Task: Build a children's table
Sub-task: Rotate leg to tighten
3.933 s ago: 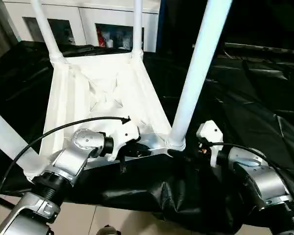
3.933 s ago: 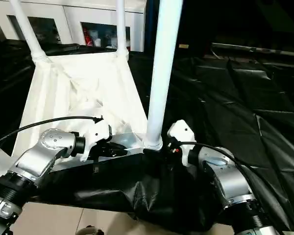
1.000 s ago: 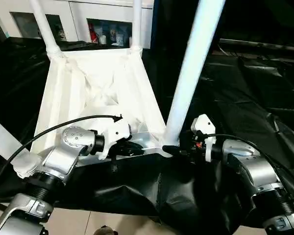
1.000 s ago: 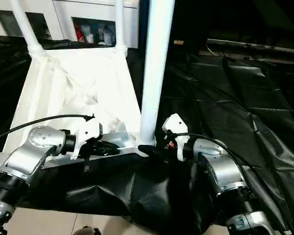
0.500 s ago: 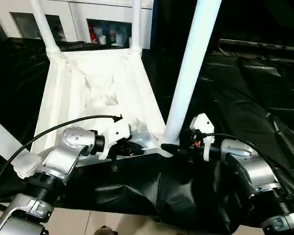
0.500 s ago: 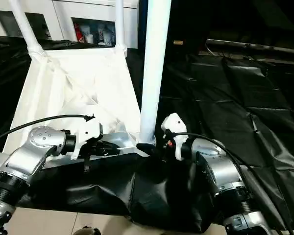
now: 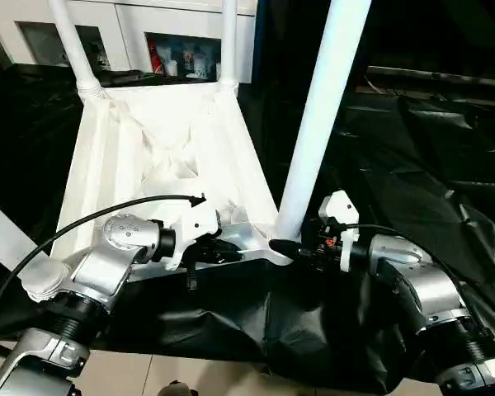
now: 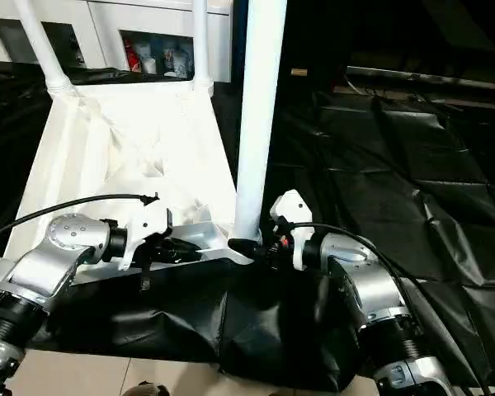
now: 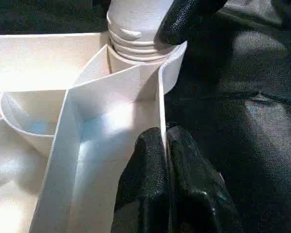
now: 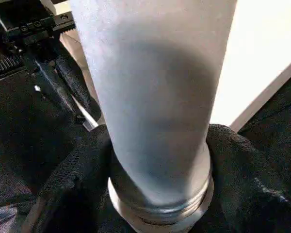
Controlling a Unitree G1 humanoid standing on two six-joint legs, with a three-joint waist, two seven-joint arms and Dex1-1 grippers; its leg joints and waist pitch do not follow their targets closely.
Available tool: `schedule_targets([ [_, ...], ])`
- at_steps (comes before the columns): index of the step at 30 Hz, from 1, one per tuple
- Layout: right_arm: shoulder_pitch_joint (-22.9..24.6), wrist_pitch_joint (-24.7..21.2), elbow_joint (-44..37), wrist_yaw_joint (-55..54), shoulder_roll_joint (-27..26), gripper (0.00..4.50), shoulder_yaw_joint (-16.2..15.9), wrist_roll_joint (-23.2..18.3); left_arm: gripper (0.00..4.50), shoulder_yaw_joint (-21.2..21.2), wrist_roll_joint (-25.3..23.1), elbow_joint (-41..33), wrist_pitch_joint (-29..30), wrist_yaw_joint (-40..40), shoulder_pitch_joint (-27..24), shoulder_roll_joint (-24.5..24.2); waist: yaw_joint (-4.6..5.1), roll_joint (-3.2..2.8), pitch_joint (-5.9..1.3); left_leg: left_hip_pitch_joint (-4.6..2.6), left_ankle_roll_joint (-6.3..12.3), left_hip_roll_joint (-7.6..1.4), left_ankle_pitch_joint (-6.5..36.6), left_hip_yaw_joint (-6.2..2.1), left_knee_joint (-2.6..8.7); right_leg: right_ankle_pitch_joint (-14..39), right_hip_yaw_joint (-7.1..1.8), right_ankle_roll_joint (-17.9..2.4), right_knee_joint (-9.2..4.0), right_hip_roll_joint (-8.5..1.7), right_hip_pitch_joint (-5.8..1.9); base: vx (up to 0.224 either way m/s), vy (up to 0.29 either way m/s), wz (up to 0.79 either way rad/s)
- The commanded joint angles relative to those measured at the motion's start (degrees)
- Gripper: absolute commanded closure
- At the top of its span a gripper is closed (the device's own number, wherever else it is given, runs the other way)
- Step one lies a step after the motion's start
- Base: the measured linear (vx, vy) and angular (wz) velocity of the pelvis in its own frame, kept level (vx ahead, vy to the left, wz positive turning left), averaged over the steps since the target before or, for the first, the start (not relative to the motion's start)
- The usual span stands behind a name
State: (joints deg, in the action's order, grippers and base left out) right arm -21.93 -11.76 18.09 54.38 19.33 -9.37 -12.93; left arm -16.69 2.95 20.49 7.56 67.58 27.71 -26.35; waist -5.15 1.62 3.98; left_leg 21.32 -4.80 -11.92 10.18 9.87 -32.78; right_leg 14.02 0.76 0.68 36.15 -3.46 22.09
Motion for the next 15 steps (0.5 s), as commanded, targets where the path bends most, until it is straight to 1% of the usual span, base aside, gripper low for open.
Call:
schedule_targets([
  [1,0.6,0.8,0.6,-2.8,-0.6,1.86,0.6,1.2,4.5,-1.8,-0.8,0.7,0.5,-2.1,-1.2,2.0,-0.28,0.35,-4.01,-0.69,5.53,-0.74,-0.2,0.28,2.39,-15.6,-1.45,-15.7,-2.36,-3.05,-3.05,0.0,0.0,0.0],
  [2,0.5,1.1,1.5,-4.5,-1.0,1.86,0.6,2.0,4.5,-1.6,-1.4,1.2,0.5,-3.6,-0.9,2.6,-0.29,0.4,-3.92,-0.65,5.4,-0.71,-0.2,0.29,2.4,-15.7,-1.43,-15.8,-2.37,-3.06,-3.03,0.0,0.0,0.0],
  [3,0.5,1.1,1.7,-4.9,-1.1,1.86,0.6,2.2,4.5,-1.6,-1.5,1.3,0.5,-4.0,-0.8,2.7,-0.23,0.41,-3.78,-0.68,5.13,-0.79,0.7,0.28,2.52,-14.1,-1.44,-15.7,-2.57,-3.15,-2.91,0.0,0.0,0.0],
  [4,0.2,1.1,3.1,-7.6,-1.9,1.87,0.9,3.2,4.5,-1.5,-2.5,2.2,0.6,-6.2,-0.2,3.5,-0.15,0.54,-3.79,-0.65,4.8,-0.78,1.2,0.3,2.55,-12.9,-1.43,-15.5,-2.68,-3.13,-2.93,0.0,0.0,0.0],
  [6,-1.2,-0.2,8.3,-17.4,-4.9,1.87,2.5,5.5,4.5,-0.9,-4.5,5.8,2.4,-13.4,2.3,7.2,0.13,0.39,-3.3,-0.92,3.09,-0.81,4.2,0.34,3.04,-6.6,-1.46,-15.2,-3.37,-3.31,-2.52,0.0,0.0,0.0],
  [7,-2.5,-1.7,12.3,-26.5,-8.7,1.87,5.3,5.4,4.5,-0.4,-4.9,8.4,4.3,-17.8,4.4,10.7,0.24,0.41,-3.2,-1.19,1.16,-0.8,6.6,0.3,3.26,-1.0,-1.57,-14.6,-3.86,-3.51,-2.4,-0.066,0.003,-0.01],
  [8,-3.1,-2.4,13.4,-29.4,-10.2,1.87,6.4,4.9,4.5,-0.4,-5.4,9.3,4.9,-19.6,5.3,12.0,0.28,0.4,-3.2,-1.22,-0.46,-0.82,8.5,0.1,3.53,3.8,-1.62,-13.7,-4.2,-3.76,-2.51,-0.066,0.003,-0.01],
  [9,-3.7,-2.9,14.5,-32.4,-11.7,1.87,7.1,4.9,4.5,-0.6,-6.0,10.6,5.6,-21.9,6.4,13.6,0.31,0.45,-3.26,-1.06,-1.2,-0.82,8.9,0.0,3.65,5.7,-1.64,-12.7,-4.32,-3.77,-2.58,-0.065,0.004,-0.04],
  [11,-4.6,-3.0,15.9,-36.3,-13.7,1.87,7.3,5.4,4.5,-0.8,-6.9,12.6,6.7,-25.3,8.0,16.0,0.14,0.41,-3.19,-1.4,-1.43,-0.79,9.8,0.11,3.6,6.1,-1.79,-11.8,-4.66,-3.65,-2.13,0.0,0.0,0.0],
  [12,-5.3,-2.7,16.6,-37.6,-15.0,1.87,6.9,5.8,4.5,-0.6,-7.4,14.1,7.2,-27.7,9.0,17.6,-0.02,0.03,-3.35,-1.32,-1.47,-0.75,9.7,0.01,3.58,5.6,-1.8,-11.6,-4.52,-3.68,-2.27,0.0,0.0,0.0],
  [13,-5.7,-2.5,17.0,-38.2,-15.7,1.87,6.5,6.0,4.5,-0.5,-7.7,15.1,7.4,-29.3,9.7,18.6,-0.01,0.26,-3.42,-1.26,-1.41,-0.76,9.5,0.01,3.59,4.6,-1.78,-11.3,-4.59,-3.62,-2.27,0.0,0.0,0.0],
  [14,-6.7,-2.0,17.5,-39.6,-17.2,1.87,6.2,6.6,4.5,-0.3,-8.0,16.4,7.6,-30.9,10.6,20.1,-0.03,0.06,-3.44,-1.24,-1.34,-0.7,9.3,0.03,3.53,3.8,-1.79,-11.3,-4.51,-3.52,-2.22,0.0,0.0,0.0],
  [15,-6.9,-1.8,17.7,-39.9,-17.6,1.87,6.2,6.7,4.5,-0.3,-8.2,16.8,7.6,-31.3,10.9,20.6,-0.12,0.13,-3.55,-1.12,-1.19,-0.63,8.3,0.04,3.46,1.8,-1.79,-11.3,-4.37,-3.47,-2.29,0.0,0.0,0.0],
])
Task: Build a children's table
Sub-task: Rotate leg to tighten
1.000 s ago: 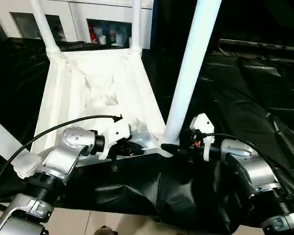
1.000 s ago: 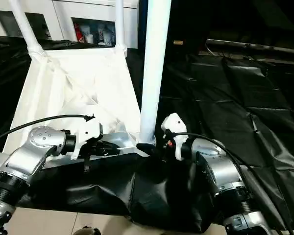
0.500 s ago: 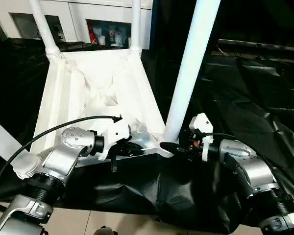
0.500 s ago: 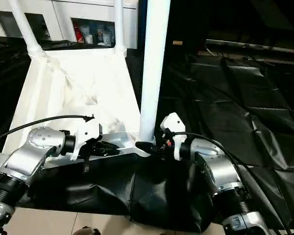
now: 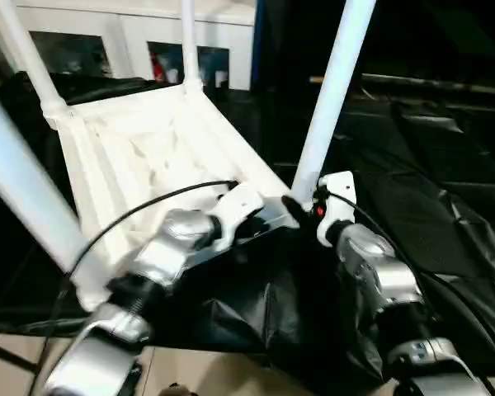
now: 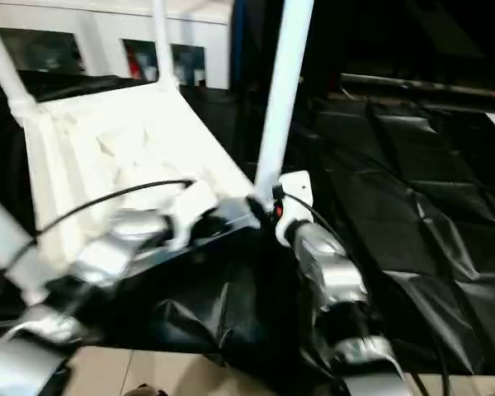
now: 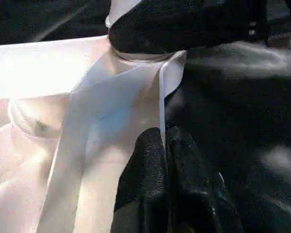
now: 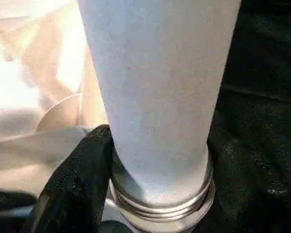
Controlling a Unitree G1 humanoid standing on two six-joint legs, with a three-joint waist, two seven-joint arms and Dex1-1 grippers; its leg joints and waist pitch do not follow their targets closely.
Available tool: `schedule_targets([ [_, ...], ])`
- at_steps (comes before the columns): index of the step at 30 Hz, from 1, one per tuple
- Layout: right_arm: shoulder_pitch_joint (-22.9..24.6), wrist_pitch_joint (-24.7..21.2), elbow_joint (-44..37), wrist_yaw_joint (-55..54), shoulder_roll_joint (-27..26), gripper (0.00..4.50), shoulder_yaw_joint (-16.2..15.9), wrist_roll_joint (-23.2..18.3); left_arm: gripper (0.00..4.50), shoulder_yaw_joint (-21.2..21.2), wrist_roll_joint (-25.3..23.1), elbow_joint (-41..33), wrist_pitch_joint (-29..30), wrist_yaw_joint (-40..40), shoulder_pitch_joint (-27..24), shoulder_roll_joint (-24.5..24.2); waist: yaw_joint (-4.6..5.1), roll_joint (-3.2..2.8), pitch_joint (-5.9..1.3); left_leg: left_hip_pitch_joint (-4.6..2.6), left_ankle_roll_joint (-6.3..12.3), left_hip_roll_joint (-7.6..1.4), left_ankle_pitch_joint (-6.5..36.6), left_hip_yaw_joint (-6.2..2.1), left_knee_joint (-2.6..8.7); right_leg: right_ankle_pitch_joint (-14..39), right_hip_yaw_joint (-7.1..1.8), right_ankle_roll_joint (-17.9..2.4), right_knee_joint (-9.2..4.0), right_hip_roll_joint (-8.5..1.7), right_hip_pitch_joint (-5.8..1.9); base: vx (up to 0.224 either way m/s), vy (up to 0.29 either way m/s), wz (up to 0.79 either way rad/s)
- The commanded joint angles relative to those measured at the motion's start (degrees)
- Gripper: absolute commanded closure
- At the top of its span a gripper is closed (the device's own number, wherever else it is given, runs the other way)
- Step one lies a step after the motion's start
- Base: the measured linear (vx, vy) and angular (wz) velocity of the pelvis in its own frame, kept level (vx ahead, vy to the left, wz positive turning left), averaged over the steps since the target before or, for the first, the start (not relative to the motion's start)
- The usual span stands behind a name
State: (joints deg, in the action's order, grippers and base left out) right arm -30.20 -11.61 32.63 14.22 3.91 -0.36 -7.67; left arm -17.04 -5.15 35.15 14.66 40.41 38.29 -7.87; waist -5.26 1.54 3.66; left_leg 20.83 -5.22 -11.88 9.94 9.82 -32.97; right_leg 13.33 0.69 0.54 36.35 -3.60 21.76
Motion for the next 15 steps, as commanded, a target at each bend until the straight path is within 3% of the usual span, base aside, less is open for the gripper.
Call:
schedule_targets([
  [1,0.9,-1.2,3.1,0.8,-2.8,1.87,-3.2,1.7,4.5,-0.1,-0.5,2.8,-0.2,-4.3,0.7,2.6,-0.13,0.17,-3.45,-0.43,-0.34,-0.6,7.2,0.02,3.55,-0.5,-1.6,-11.2,-4.28,-3.29,-2.22,0.0,0.0,0.0],
  [3,0.5,1.4,2.5,2.9,-3.4,1.87,-3.4,1.5,4.5,-0.7,-1.1,3.1,-1.4,-2.8,1.0,3.0,-0.2,0.18,-3.48,-0.31,0.38,-0.6,6.5,0.03,3.48,-2.9,-1.56,-11.5,-4.15,-3.31,-2.27,0.0,0.0,0.0],
  [5,0.6,2.0,1.9,3.3,-3.0,1.17,-3.0,1.2,4.5,-0.9,-1.1,2.7,-1.7,-1.9,0.9,2.4,-0.24,0.13,-3.54,-0.34,0.87,-0.6,6.2,0.04,3.44,-4.2,-1.51,-11.7,-4.06,-3.21,-2.29,0.0,0.0,0.0],
  [7,0.8,2.1,1.0,4.8,-1.8,1.05,-2.8,0.7,4.5,-1.1,-1.2,2.4,-1.8,-0.6,0.6,1.3,-0.18,0.25,-3.36,-0.27,1.4,-0.59,7.0,0.09,3.51,-3.4,-1.48,-11.9,-4.21,-3.24,-2.23,0.0,0.0,0.0],
  [10,1.3,2.9,-1.8,10.7,2.4,0.78,-3.1,-0.1,4.5,-1.8,-1.0,1.5,-2.5,3.9,-0.5,-1.9,-0.21,0.4,-3.17,-0.31,1.66,-0.74,8.7,0.05,3.65,-0.3,-1.51,-11.4,-4.57,-3.34,-2.22,0.0,0.0,0.0],
  [15,3.4,2.3,-7.8,22.5,10.0,0.72,-4.1,-1.9,4.5,-2.7,0.8,-3.4,-3.7,14.4,-4.0,-7.6,-0.06,0.52,-3.17,-0.06,2.6,-0.82,7.2,0.11,3.52,-2.8,-1.53,-12.2,-4.28,-3.31,-2.28,0.0,0.0,0.0],
])
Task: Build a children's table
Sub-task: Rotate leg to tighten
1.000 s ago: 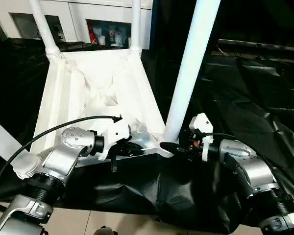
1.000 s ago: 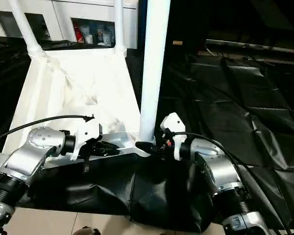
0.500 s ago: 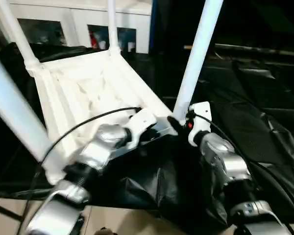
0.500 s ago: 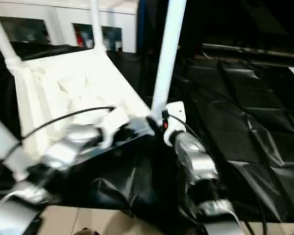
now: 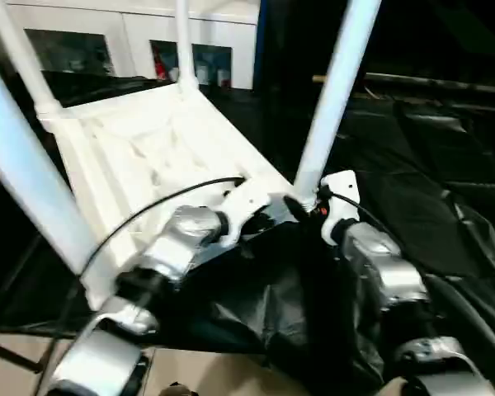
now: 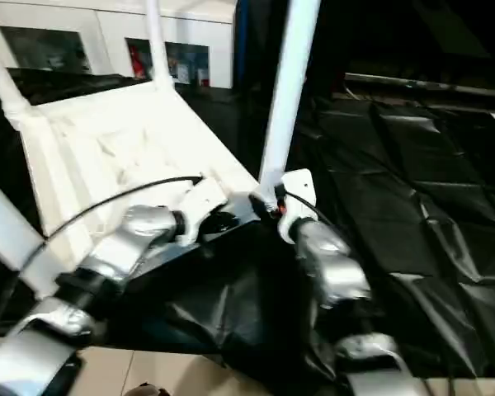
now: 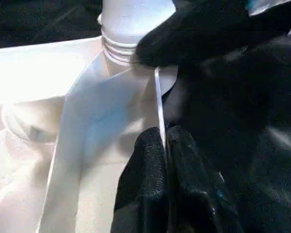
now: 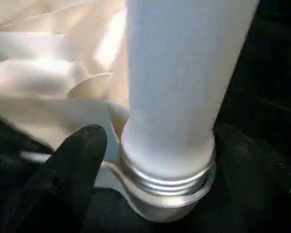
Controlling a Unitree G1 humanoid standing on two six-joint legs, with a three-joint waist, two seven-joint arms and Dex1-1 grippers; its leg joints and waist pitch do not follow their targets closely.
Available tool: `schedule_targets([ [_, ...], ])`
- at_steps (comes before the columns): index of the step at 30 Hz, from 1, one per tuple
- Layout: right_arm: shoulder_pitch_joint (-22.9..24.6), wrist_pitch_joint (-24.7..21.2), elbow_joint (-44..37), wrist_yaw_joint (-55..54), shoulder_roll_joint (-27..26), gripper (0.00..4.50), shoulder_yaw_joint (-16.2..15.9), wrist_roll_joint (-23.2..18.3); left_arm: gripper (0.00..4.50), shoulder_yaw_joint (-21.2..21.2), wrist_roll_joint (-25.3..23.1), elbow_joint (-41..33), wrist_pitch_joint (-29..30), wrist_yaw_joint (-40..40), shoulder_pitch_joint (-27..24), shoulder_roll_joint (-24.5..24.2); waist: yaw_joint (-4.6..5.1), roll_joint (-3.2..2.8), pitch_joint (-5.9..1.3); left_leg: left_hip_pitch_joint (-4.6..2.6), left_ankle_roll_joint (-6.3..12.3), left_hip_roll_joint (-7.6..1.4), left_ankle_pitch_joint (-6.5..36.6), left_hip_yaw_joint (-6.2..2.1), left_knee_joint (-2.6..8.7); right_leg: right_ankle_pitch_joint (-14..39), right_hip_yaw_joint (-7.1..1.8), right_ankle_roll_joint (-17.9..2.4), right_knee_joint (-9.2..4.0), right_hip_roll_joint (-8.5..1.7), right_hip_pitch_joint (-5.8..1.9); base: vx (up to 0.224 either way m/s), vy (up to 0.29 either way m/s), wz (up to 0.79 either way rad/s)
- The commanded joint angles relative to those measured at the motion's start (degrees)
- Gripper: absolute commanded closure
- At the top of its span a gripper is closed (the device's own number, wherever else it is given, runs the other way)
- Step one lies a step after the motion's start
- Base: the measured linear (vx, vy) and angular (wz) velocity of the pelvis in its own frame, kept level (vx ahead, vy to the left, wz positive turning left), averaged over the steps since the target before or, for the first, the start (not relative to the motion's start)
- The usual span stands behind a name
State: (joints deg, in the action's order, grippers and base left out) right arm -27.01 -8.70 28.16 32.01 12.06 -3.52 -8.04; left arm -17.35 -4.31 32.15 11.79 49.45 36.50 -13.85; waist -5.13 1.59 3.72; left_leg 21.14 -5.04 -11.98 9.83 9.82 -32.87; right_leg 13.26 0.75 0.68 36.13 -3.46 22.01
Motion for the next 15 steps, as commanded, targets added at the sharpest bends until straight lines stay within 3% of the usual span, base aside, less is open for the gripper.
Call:
schedule_targets([
  [1,0.6,-0.6,-4.2,6.6,3.0,0.72,-1.1,-1.9,4.5,-2.6,0.4,-1.2,-1.7,7.0,-2.8,-2.6,-0.35,0.41,-3.22,-0.48,2.79,-0.81,7.4,0.07,3.4,-2.8,-1.57,-12.4,-4.06,-3.43,-2.5,0.0,0.0,0.0],
  [8,3.6,-3.3,-10.7,20.2,10.7,0.72,-3.7,-4.0,4.5,-2.7,4.4,-7.9,-1.3,17.0,-6.0,-8.3,-0.51,0.44,-3.14,-0.7,3.43,-1.04,7.0,0.24,3.45,-4.2,-1.42,-13.9,-3.78,-3.22,-2.22,0.0,0.0,0.0],
  [15,4.1,-4.2,-12.4,24.9,12.4,0.72,-5.6,-4.6,4.5,-2.1,5.1,-9.2,-1.7,18.8,-6.9,-10.1,-0.54,0.89,-3.18,-0.57,3.9,-0.97,6.0,0.36,3.31,-4.2,-1.47,-14.1,-3.73,-3.36,-2.3,0.0,0.0,0.0],
])
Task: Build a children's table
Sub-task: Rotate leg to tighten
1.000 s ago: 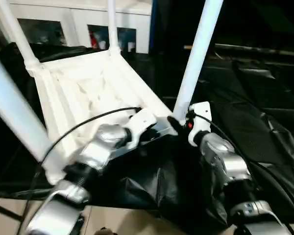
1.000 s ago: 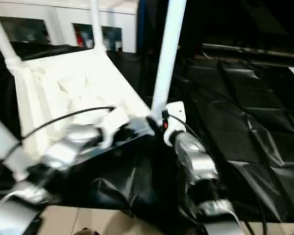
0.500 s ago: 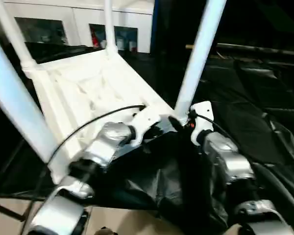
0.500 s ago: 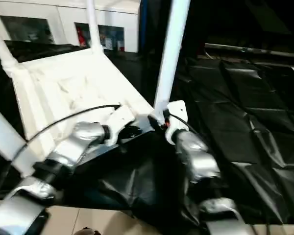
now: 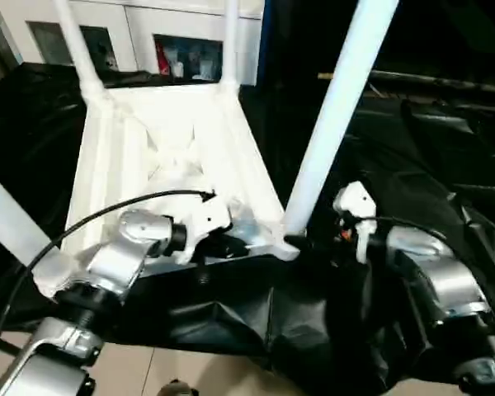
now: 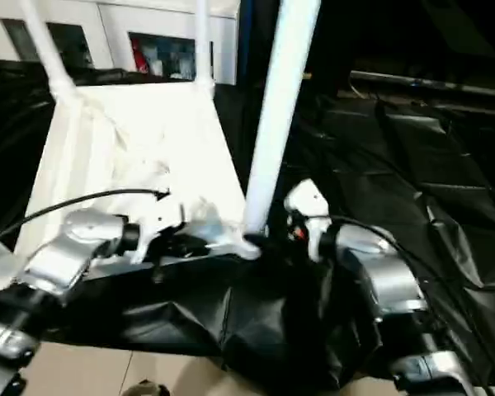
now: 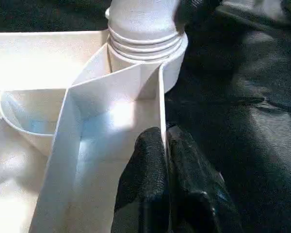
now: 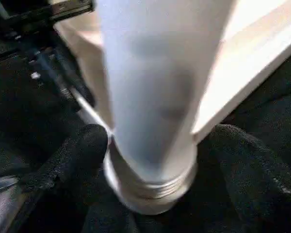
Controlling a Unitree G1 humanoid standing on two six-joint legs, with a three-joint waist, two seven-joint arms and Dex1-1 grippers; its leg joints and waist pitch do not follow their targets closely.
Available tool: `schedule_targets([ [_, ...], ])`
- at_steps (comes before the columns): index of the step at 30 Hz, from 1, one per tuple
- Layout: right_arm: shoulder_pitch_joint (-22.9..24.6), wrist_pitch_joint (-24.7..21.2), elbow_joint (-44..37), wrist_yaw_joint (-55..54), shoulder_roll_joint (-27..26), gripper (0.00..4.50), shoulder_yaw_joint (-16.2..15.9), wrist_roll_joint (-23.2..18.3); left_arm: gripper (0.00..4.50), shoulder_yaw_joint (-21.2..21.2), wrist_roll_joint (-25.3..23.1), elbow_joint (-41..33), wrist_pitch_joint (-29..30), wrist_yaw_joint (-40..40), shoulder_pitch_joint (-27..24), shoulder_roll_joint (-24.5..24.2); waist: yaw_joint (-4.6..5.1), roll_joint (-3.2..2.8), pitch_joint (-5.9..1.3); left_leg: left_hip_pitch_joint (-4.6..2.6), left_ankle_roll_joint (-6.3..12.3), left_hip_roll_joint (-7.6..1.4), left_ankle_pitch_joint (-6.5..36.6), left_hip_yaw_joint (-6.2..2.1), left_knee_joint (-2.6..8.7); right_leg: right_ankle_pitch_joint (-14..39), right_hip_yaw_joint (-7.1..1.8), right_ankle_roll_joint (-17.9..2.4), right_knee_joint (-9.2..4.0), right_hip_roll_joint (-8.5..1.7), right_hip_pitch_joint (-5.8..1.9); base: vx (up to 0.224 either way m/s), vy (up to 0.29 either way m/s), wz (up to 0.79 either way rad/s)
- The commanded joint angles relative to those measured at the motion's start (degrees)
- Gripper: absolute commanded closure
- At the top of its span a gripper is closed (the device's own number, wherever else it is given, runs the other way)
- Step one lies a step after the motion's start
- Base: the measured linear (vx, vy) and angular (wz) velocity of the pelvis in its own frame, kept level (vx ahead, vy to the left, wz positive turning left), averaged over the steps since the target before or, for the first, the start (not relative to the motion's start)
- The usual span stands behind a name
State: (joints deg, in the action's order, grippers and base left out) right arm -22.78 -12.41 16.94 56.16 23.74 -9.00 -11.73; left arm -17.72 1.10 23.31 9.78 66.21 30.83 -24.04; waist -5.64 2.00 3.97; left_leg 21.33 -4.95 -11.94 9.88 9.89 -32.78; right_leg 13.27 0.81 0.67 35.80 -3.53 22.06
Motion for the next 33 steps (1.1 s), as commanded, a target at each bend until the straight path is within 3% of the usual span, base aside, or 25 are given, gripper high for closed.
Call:
schedule_targets([
  [1,-0.5,-0.8,-0.9,1.1,0.4,0.89,0.1,-1.3,4.5,-1.6,-0.2,-0.5,0.4,2.3,-1.3,-0.2,0.0,0.41,-3.36,-0.81,3.74,-1.06,6.2,0.27,3.3,-3.2,-1.5,-14.0,-3.46,-3.37,-2.22,0.0,0.0,0.0],
  [16,-0.7,-1.5,0.0,3.1,0.2,2.25,-0.4,-1.8,4.5,-1.9,0.3,-1.9,1.6,2.6,-2.1,-0.2,-0.04,0.55,-3.43,-0.81,4.08,-0.99,4.8,0.34,3.1,-4.8,-1.52,-14.3,-3.16,-3.29,-2.32,0.0,0.0,0.0],
  [29,-0.2,-1.9,0.2,2.6,-0.8,2.5,-0.7,-1.8,4.5,-1.9,0.4,-1.8,2.1,2.3,-2.1,0.4,-0.01,0.74,-3.44,-0.79,4.34,-0.94,4.4,0.36,3.02,-5.0,-1.51,-14.4,-3.11,-3.25,-2.38,0.0,0.0,0.0],
  [33,-0.7,-1.2,5.3,-8.7,-4.5,2.5,0.6,2.1,4.5,-1.1,-1.9,2.4,3.3,-4.8,0.1,3.6,0.32,0.82,-2.94,-0.96,2.77,-0.89,7.2,0.44,3.38,0.3,-1.55,-13.9,-3.82,-3.29,-1.89,0.0,0.0,0.0],
])
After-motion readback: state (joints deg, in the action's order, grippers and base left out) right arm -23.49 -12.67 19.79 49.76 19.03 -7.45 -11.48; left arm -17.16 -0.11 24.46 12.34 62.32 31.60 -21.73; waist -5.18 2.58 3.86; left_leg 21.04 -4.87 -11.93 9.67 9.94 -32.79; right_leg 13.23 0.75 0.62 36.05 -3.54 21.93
